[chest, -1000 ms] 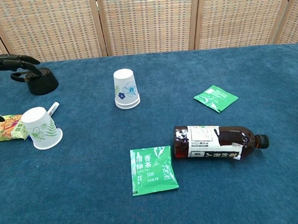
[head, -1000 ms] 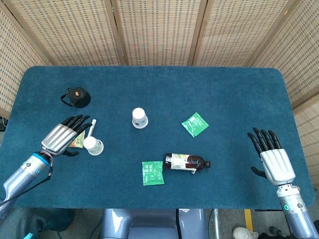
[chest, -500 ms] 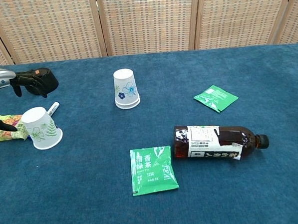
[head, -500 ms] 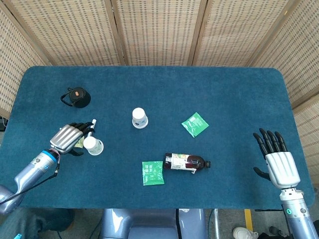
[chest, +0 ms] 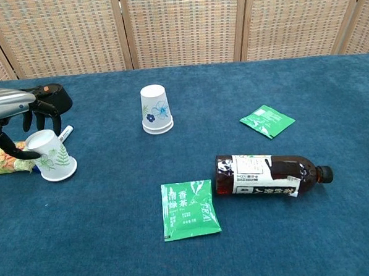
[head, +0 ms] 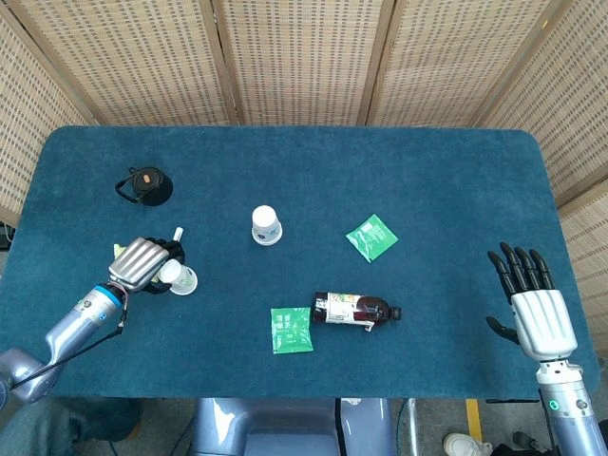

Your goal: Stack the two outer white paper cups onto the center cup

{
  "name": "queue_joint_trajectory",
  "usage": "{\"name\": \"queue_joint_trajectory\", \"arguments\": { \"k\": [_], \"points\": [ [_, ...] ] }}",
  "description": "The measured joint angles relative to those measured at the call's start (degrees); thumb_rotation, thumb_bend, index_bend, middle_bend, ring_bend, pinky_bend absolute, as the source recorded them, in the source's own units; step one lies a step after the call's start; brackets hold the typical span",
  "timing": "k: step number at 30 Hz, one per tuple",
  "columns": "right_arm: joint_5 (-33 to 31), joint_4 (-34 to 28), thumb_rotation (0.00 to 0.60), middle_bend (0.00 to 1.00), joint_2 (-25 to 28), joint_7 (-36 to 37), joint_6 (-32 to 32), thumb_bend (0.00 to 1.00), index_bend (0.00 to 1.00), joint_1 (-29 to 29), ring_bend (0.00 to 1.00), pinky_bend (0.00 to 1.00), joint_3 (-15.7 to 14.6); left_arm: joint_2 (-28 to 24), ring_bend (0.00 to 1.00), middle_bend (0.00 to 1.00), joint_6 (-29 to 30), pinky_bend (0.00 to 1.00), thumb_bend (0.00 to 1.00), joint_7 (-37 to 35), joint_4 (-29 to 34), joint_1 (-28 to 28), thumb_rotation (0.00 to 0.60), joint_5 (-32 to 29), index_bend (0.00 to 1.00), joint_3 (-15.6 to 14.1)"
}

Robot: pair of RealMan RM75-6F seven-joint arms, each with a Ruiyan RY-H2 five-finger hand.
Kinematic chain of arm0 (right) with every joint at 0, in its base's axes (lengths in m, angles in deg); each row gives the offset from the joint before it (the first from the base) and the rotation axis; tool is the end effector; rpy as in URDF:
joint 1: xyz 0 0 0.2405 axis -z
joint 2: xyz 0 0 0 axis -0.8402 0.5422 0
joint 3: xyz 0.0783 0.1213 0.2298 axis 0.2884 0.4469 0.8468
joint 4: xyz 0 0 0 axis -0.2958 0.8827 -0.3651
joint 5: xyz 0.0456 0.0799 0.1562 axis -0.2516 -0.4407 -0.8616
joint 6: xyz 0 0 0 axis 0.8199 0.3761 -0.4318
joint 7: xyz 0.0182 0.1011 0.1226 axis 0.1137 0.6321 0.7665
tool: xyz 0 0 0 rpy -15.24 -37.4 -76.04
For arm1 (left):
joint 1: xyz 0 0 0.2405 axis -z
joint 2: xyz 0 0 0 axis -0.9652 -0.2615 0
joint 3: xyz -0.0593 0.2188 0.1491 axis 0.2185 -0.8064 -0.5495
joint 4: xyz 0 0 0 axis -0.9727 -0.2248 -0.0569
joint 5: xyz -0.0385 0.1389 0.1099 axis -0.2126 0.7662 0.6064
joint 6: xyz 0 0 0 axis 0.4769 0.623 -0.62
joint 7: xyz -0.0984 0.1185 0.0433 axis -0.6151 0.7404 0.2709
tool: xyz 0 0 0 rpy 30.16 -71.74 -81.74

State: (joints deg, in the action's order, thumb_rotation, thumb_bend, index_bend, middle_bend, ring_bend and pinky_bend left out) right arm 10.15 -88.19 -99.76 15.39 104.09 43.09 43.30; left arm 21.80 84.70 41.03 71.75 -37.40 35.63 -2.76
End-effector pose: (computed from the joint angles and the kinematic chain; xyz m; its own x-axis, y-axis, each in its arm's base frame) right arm -0.2812 -0.2348 0.1785 0.4854 0.1012 0.8684 -0.8569 -0.1422 0.4955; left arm -0.2484 0.3602 0.0678 0.6083 0.2443 0.7551 0.7520 -0.4817 -0.4499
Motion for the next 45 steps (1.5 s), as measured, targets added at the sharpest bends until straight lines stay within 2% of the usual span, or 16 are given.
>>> {"name": "queue_joint_trajectory", "arguments": {
  "k": [8, 11, 15, 19, 23, 27, 33, 45],
  "points": [
    [0.38, 0.03, 0.600, 0.00, 0.01, 0.10, -0.69, 0.00, 0.00, 0.59, 0.00, 0.00, 1.01, -1.38, 0.44, 0.39, -0.51, 0.48, 0.37, 2.06, 1.33, 0.54, 0.600, -1.51, 0.54, 0.51],
    [0.44, -0.01, 0.600, 0.00, 0.09, 0.22, -1.02, 0.00, 0.00, 0.83, 0.00, 0.00, 1.41, -2.52, 0.44, 0.39, 0.02, 0.48, 0.36, 2.31, 3.00, 1.15, 0.600, -1.88, 0.54, 1.61],
    [0.37, 0.01, 0.600, 0.00, 0.21, 0.23, -1.33, 0.00, 0.00, 1.03, 0.00, 0.00, 2.13, -4.32, 0.44, 0.39, 0.42, 0.48, 0.36, 3.18, 6.44, 3.94, 0.600, -3.54, 0.54, 6.00],
    [-0.20, -0.07, 0.600, 0.00, 0.50, 0.51, -1.77, 0.00, 0.00, 1.31, 0.00, 0.00, 2.75, -5.01, 0.44, 0.39, -3.08, 0.48, 0.36, 6.55, 8.92, 8.38, 0.600, -8.86, 0.54, 10.98],
    [-0.99, 0.00, 0.600, 0.00, 0.74, 0.71, -2.08, 0.00, 0.00, 1.59, 0.00, 0.00, 3.60, -4.03, 0.44, 0.39, -9.00, 0.48, 0.36, 11.41, 8.98, 13.39, 0.600, -16.03, 0.54, 14.11],
    [-1.76, 0.26, 0.600, 0.00, 0.94, 1.09, -2.55, 0.00, 0.00, 1.78, 0.00, 0.00, 4.37, -0.57, 0.44, 0.39, -12.34, 0.48, 0.36, 16.87, 7.20, 18.34, 0.600, -21.87, 0.54, 16.19],
    [-2.67, 1.02, 0.600, 0.00, 1.03, 1.88, -3.56, 0.00, 0.00, 1.88, 0.00, 0.00, 5.25, 2.76, 0.44, 0.39, -14.77, 0.48, 0.34, 19.84, 4.53, 22.11, 0.600, -26.43, 0.53, 17.16],
    [-2.86, 1.36, 0.600, 0.00, 1.17, 2.56, -4.10, 0.00, 0.00, 2.27, 0.00, 0.00, 6.15, 4.62, 0.44, 0.39, -17.54, 0.46, 0.32, 24.21, 2.80, 25.57, 0.600, -33.06, 0.52, 15.61]
  ]
}}
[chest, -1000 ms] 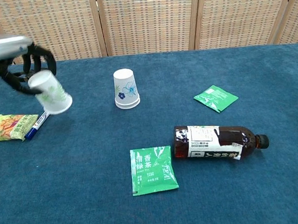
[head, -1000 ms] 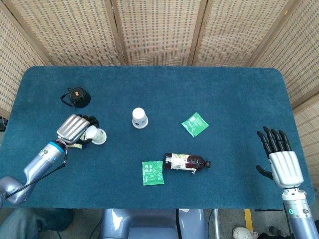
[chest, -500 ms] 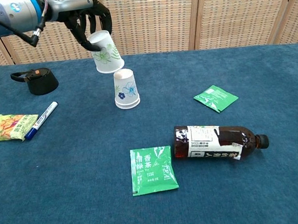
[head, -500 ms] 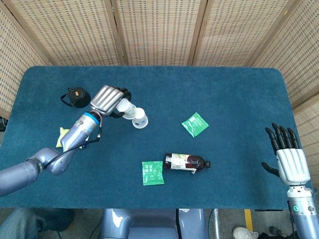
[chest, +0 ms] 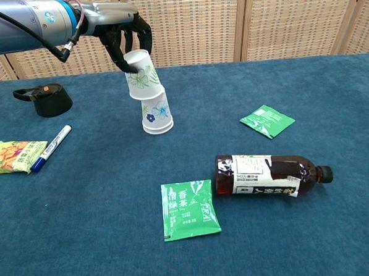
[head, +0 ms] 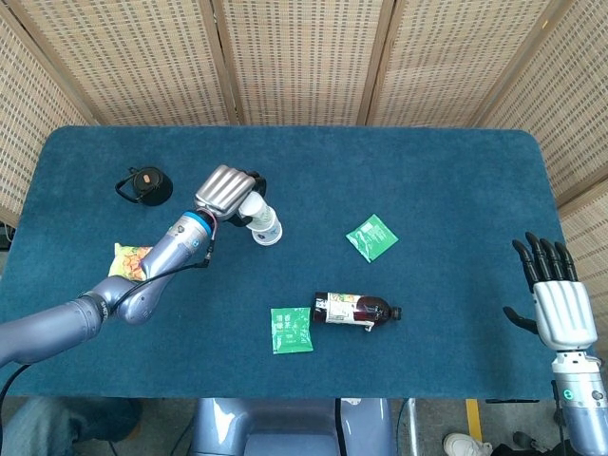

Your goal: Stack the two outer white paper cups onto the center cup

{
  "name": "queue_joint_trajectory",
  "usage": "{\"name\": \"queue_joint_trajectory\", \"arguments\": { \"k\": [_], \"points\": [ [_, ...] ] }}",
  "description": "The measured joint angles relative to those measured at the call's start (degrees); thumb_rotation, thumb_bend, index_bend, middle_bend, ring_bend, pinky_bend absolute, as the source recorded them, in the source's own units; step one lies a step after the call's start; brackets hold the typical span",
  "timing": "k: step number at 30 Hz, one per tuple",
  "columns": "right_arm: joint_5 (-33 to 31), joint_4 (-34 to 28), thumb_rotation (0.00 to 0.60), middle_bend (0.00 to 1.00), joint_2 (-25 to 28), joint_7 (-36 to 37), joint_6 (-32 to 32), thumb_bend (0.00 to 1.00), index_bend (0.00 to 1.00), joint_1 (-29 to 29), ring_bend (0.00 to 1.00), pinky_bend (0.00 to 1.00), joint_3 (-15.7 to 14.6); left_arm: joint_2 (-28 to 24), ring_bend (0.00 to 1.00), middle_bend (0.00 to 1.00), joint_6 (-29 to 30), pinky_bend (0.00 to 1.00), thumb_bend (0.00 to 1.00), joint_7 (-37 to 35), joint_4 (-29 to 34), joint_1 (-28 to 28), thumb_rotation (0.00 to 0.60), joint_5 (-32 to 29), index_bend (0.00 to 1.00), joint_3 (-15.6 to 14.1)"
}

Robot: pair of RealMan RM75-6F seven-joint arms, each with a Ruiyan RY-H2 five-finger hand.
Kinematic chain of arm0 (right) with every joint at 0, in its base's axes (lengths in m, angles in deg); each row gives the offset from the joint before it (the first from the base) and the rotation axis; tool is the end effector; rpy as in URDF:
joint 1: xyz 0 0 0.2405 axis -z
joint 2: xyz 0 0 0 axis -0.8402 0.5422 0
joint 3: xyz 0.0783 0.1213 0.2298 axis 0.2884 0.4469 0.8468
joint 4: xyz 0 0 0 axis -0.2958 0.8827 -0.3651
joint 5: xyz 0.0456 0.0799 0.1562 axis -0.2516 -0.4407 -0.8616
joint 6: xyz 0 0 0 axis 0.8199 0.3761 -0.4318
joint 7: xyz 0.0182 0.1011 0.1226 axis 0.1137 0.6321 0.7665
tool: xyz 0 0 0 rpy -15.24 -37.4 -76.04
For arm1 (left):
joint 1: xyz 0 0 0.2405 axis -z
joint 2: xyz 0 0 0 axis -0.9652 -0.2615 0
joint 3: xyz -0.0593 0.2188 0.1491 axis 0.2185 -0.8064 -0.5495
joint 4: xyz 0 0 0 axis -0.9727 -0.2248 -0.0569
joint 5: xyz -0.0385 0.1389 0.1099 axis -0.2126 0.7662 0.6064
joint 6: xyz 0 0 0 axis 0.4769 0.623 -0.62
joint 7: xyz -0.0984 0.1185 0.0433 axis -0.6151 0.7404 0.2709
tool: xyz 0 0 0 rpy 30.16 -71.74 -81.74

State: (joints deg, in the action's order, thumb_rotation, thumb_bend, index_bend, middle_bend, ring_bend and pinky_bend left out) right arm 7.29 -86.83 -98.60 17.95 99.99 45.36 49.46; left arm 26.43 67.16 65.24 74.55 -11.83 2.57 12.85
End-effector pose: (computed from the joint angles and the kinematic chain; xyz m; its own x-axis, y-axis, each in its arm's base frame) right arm -0.2960 -0.2437 0.1966 0.4732 0.1142 0.8735 -0.8749 -0.0552 0.4811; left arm -0.0635 0.4705 0.0532 0.5796 0.1618 0.7987 0.7503 -0.4884 -0.4455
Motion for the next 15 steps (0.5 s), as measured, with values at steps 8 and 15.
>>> {"name": "queue_joint_trajectory", "arguments": {
  "k": [8, 15],
  "points": [
    [0.48, -0.45, 0.600, 0.00, 0.16, -0.02, 0.03, 0.00, 0.00, 0.35, 0.00, 0.00, 0.20, 2.18, 0.03, 0.02, 0.85, 0.09, 0.01, 0.49, -1.70, 0.76, 0.600, -0.41, 0.13, -1.14],
    [0.88, -0.82, 0.600, 0.00, 0.46, 0.39, 0.04, 0.00, 0.00, 0.69, 0.00, 0.00, 0.30, 2.15, 0.00, 0.00, 1.52, 0.00, 0.00, -1.41, -0.14, 0.62, 0.600, -0.24, 0.00, -1.35]
  ]
}}
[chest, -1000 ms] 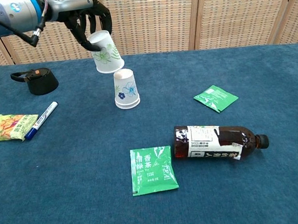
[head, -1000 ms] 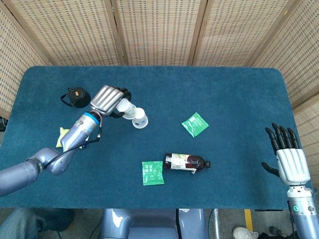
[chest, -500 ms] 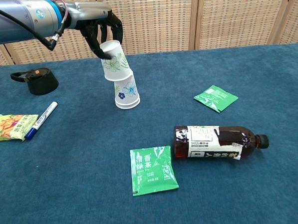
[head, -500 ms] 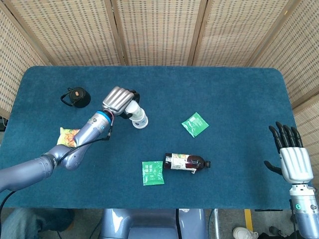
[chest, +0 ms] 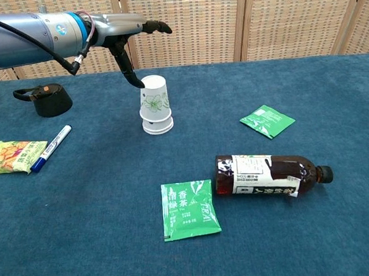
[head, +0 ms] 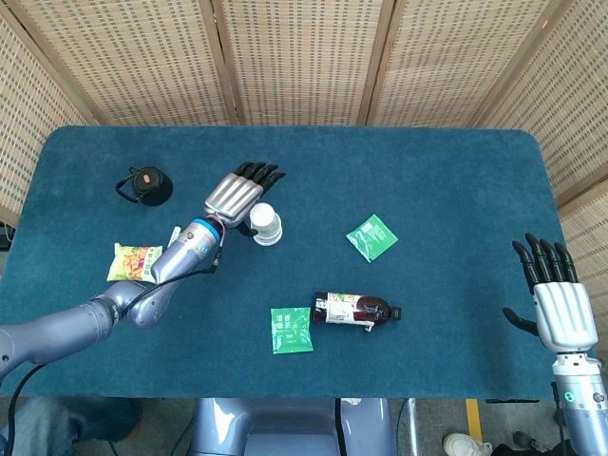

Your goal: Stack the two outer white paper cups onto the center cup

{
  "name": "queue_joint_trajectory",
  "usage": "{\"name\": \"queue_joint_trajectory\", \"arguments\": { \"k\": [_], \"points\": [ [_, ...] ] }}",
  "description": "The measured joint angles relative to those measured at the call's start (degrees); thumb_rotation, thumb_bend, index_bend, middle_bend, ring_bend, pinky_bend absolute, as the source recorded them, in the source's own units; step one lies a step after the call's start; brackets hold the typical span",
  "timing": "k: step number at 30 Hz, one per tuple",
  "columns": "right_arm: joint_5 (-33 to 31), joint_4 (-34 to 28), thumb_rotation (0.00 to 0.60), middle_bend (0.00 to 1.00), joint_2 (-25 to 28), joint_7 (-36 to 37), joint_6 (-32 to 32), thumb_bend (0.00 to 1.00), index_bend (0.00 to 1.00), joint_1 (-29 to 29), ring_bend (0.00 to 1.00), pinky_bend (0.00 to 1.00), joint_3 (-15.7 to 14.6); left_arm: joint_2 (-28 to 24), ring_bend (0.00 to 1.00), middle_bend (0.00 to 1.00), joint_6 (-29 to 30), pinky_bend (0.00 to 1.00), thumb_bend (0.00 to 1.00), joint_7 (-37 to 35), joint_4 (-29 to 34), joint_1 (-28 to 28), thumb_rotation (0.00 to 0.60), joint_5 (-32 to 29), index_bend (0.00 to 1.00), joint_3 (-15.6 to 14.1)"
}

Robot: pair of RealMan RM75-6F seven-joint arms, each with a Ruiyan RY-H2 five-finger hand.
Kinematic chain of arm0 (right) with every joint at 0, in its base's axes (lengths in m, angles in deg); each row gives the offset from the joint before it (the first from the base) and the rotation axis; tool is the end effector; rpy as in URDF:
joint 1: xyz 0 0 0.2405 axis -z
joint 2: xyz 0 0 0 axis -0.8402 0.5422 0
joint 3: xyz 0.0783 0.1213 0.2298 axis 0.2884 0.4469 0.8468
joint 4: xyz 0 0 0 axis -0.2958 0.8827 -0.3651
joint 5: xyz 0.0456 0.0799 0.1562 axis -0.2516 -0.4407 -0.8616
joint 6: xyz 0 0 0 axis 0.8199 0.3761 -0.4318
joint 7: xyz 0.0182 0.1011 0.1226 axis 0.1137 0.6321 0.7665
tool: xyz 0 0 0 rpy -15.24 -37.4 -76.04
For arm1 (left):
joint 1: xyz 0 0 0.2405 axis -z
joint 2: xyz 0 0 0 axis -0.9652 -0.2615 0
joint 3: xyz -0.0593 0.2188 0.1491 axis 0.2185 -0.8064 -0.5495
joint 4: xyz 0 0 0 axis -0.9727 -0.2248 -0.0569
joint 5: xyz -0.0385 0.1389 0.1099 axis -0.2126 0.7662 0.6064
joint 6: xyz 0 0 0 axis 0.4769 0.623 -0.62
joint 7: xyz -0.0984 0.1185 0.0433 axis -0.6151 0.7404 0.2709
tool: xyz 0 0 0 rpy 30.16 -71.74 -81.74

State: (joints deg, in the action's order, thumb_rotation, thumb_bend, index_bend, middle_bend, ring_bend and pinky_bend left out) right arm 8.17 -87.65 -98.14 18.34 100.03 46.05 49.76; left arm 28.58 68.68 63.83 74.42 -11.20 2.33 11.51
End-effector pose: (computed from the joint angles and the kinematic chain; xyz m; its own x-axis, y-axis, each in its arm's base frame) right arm -0.2940 -0.2404 0.1979 0.4630 0.1144 0.8789 -0.8797 -0.0620 0.4715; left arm -0.0595 0.4643 0.0371 0.5557 0.1836 0.8109 0.7631 -0.4997 -0.4098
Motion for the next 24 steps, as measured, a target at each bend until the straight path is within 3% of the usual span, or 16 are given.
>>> {"name": "queue_joint_trajectory", "arguments": {
  "k": [11, 14, 20, 24],
  "points": [
    [1.32, -0.44, 0.600, 0.00, 0.42, 0.49, 0.45, 0.00, 0.00, 0.46, 0.00, 0.00, -0.15, -7.77, 0.00, 0.00, 8.30, 0.00, 0.00, -0.11, 9.31, -6.27, 0.600, 0.13, 0.00, -0.81],
    [1.49, -0.44, 0.600, 0.00, 0.45, -0.50, 0.46, 0.00, 0.00, 0.54, 0.00, 0.00, -0.26, -10.17, 0.00, 0.00, 15.05, 0.00, 0.00, 1.58, 13.68, -10.51, 0.600, 0.15, 0.00, -2.19],
    [1.55, -1.56, 0.600, 0.00, 0.61, -3.36, 0.36, 0.00, 0.00, 0.86, 0.00, 0.00, -0.50, -13.52, 0.00, 0.00, 34.05, 0.00, 0.00, 4.69, 22.88, -22.77, 0.600, 0.72, 0.00, -6.36],
    [1.75, -2.10, 0.600, 0.00, 0.68, -4.04, 0.44, 0.00, 0.00, 1.11, 0.00, 0.00, -0.63, -15.01, 0.00, 0.00, 46.02, 0.00, 0.00, 4.35, 27.13, -33.84, 0.600, 2.91, 0.00, -11.15]
  ]
}}
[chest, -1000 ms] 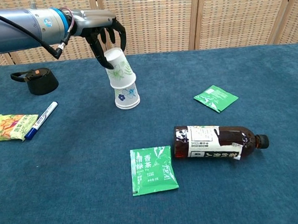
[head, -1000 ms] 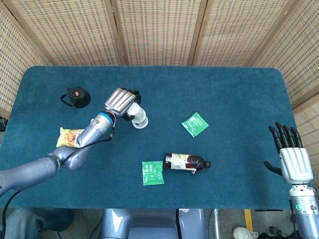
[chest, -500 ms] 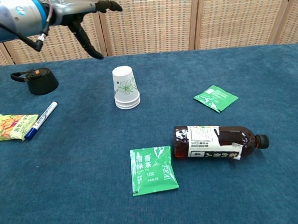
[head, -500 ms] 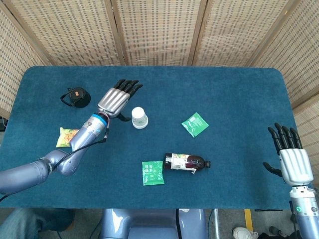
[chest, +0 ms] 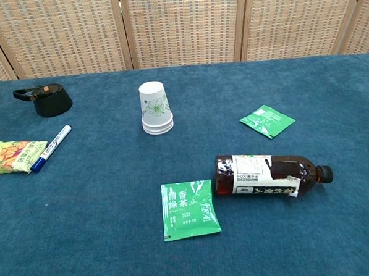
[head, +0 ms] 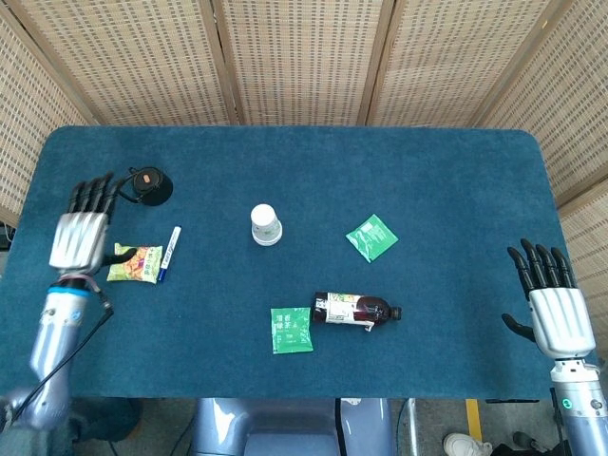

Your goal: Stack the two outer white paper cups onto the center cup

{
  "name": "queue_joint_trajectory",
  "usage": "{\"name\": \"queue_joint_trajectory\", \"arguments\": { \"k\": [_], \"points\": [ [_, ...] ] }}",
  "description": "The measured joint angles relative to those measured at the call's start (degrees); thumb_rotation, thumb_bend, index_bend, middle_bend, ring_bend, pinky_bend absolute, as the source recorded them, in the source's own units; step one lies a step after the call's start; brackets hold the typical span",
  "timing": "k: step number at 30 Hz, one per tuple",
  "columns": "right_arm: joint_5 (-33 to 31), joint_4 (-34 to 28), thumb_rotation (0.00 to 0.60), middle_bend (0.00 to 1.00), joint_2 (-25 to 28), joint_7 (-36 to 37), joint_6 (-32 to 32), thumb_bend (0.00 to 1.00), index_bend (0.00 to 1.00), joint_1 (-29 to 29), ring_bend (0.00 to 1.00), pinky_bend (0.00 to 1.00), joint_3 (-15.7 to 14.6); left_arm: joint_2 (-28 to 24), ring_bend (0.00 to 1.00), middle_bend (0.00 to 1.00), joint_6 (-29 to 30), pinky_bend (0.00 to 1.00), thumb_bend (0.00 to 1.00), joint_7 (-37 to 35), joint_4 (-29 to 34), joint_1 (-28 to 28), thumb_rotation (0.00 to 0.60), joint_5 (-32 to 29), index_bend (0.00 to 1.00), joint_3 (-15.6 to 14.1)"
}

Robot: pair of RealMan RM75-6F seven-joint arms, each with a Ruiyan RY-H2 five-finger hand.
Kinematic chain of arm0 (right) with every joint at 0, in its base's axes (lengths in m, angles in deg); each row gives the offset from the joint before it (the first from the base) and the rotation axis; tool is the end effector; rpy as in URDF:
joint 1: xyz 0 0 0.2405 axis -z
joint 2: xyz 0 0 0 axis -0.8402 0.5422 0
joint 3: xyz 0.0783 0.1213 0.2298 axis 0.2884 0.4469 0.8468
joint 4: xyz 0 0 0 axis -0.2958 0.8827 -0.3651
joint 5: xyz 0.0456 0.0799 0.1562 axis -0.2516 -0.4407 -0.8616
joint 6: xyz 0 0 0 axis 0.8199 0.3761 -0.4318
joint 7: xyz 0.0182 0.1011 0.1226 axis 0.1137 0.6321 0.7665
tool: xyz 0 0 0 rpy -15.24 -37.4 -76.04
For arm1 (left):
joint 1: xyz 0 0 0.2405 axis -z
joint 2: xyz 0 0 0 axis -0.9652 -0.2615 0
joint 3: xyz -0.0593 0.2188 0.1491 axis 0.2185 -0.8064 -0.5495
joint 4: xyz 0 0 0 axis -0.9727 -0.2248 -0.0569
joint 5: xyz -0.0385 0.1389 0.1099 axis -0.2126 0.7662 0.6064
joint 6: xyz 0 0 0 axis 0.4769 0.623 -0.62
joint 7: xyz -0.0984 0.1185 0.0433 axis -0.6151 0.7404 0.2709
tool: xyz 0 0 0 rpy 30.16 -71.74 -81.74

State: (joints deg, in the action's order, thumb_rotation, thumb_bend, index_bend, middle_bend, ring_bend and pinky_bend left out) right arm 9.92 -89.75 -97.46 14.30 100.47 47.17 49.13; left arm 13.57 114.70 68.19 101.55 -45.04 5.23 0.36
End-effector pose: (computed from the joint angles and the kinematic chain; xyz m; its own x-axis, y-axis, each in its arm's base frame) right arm -0.2892 -0.2314 0.1960 0.5080 0.1068 0.8547 -0.8533 -0.0731 0.5163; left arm -0.2446 0.3171 0.1663 0.4579 -0.0696 0.8863 0.8887 0.0117 -0.4583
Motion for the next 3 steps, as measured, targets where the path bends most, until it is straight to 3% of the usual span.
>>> {"name": "queue_joint_trajectory", "arguments": {
  "k": [3],
  "points": [
    [0.05, -0.19, 0.600, 0.00, 0.01, -0.27, 0.04, 0.00, 0.00, 0.10, 0.00, 0.00, 0.00, -0.84, 0.00, 0.00, 5.08, 0.00, 0.00, -1.46, 1.59, -6.91, 0.600, 2.54, 0.00, -3.92]
  ]
}}
